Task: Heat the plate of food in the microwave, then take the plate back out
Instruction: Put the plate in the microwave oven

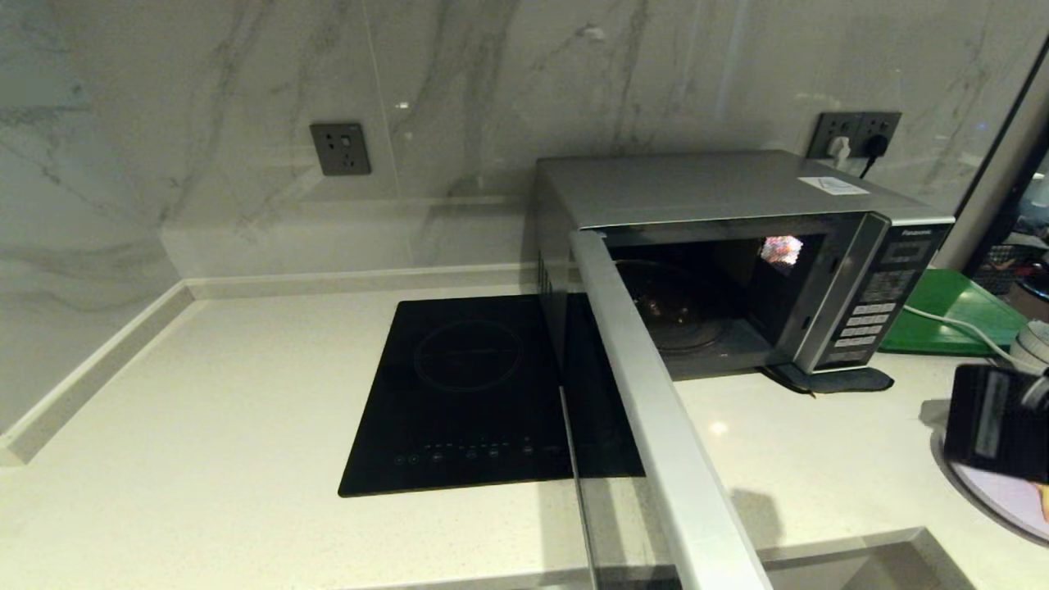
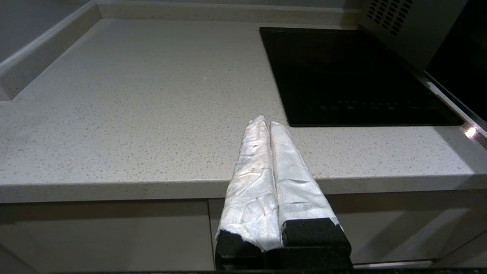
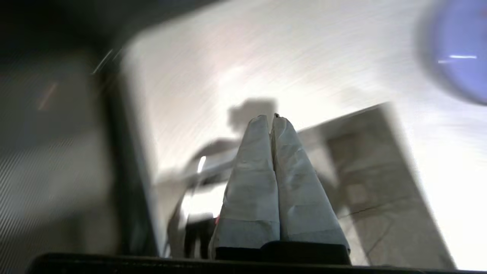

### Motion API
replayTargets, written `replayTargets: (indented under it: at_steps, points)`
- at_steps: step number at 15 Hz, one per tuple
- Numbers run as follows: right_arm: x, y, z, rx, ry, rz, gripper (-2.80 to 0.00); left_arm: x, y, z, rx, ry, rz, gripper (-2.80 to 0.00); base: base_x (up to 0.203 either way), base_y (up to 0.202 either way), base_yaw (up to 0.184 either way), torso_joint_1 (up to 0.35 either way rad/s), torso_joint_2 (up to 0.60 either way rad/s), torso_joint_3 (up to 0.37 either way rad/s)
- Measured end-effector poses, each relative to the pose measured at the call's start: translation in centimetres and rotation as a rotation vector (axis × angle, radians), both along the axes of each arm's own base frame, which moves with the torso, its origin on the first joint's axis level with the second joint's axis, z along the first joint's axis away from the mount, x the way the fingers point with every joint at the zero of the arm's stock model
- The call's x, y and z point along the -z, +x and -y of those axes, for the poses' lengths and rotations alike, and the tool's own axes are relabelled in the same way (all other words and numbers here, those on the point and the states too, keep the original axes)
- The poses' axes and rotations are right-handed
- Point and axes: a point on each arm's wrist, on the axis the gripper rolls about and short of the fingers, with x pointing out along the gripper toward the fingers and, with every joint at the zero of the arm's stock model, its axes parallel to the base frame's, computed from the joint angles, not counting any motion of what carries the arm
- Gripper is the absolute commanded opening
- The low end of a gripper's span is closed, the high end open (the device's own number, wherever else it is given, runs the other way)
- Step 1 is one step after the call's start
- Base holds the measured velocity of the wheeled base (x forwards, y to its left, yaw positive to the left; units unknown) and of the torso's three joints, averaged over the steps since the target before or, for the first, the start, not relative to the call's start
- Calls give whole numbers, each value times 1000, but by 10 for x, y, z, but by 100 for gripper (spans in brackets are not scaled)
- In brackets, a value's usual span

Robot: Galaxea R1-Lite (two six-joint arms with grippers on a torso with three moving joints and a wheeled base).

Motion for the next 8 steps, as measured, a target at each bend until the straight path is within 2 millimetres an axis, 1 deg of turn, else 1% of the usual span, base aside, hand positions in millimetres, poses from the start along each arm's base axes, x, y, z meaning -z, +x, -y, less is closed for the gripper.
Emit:
replayTargets:
  at_steps: [2, 4, 6, 8]
  points:
    - [2, 23, 21, 234, -35, 30, -280, 0, 0, 0, 1, 0, 0, -280, 0, 0, 0, 0, 0, 0]
    - [1, 40, 46, 400, -56, 34, -280, 0, 0, 0, 0, 0, 0, -280, 0, 0, 0, 0, 0, 0]
    - [-4, 54, 74, 523, -79, 54, -280, 0, 0, 0, 0, 0, 0, -280, 0, 0, 0, 0, 0, 0]
    - [-11, 65, 109, 602, -81, 91, -280, 0, 0, 0, 1, 0, 0, -280, 0, 0, 0, 0, 0, 0]
